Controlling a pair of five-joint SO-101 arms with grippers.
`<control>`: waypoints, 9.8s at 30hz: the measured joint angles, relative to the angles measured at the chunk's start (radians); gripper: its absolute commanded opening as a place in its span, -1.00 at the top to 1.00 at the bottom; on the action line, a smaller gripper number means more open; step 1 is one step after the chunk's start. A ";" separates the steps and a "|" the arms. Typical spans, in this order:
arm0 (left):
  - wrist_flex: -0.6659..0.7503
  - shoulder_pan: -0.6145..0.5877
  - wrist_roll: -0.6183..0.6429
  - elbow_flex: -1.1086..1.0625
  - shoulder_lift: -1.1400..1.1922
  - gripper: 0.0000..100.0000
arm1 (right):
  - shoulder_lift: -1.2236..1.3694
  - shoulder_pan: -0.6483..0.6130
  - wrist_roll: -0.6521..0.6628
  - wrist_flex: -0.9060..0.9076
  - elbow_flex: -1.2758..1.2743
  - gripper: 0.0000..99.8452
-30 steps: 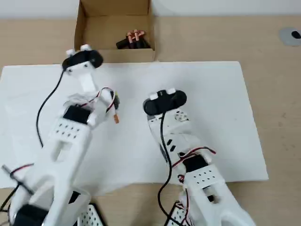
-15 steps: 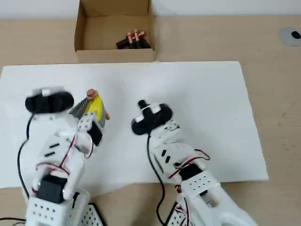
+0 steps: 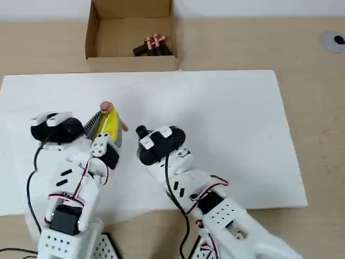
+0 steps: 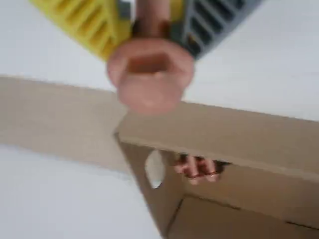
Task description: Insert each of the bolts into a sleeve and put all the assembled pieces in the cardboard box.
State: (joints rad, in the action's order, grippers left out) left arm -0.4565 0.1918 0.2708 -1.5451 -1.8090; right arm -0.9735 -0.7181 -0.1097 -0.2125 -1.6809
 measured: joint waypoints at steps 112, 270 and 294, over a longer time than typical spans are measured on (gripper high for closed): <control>-0.255 0.176 -0.362 0.315 0.290 0.65 | -0.017 -0.015 0.103 -0.166 0.000 0.98; -0.374 -0.115 -0.020 -0.014 0.413 0.99 | -0.835 0.718 0.146 1.295 -0.008 0.98; -0.374 -0.115 -0.020 -0.014 0.413 0.99 | -0.835 0.718 0.146 1.295 -0.008 0.98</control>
State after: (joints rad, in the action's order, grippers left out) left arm -0.8309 0.0767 0.2509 -1.5589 -1.3963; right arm -1.8082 0.0000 0.0361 1.0825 -1.6886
